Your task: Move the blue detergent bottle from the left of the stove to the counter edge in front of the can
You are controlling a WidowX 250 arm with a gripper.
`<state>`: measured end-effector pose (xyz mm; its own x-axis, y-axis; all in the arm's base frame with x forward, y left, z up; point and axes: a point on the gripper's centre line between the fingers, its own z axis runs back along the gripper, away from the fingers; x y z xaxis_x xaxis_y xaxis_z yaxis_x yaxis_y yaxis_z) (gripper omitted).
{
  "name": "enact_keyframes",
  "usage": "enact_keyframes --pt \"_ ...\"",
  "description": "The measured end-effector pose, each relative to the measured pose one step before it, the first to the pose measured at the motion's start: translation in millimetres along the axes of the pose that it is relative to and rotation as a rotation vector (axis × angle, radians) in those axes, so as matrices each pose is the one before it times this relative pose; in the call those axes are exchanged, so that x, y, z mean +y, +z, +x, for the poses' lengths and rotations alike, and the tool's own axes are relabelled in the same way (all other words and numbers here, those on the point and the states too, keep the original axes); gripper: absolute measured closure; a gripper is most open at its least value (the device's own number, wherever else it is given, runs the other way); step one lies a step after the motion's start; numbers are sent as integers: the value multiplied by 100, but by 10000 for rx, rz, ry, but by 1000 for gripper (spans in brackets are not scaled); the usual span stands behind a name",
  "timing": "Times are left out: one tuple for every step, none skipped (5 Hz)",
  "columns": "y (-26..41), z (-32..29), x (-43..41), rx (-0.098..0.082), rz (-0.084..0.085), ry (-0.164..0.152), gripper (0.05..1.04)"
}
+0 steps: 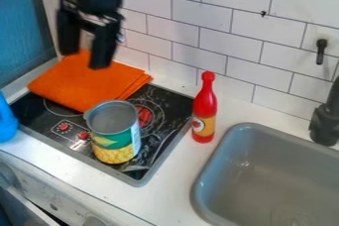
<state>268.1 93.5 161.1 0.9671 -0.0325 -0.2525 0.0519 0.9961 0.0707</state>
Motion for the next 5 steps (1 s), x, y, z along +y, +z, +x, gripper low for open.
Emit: enact_keyframes --pt "1105 -1944 1680 -770 384 -265 83" --pt "-409 -2137 2183 -333 369 235 83" --pt "-359 -1227 2567 -71 295 447 83" --pt "-352 -1026 1878 -37 57 217 83" --pt "-376 -361 1185 79 -259 -24 83"
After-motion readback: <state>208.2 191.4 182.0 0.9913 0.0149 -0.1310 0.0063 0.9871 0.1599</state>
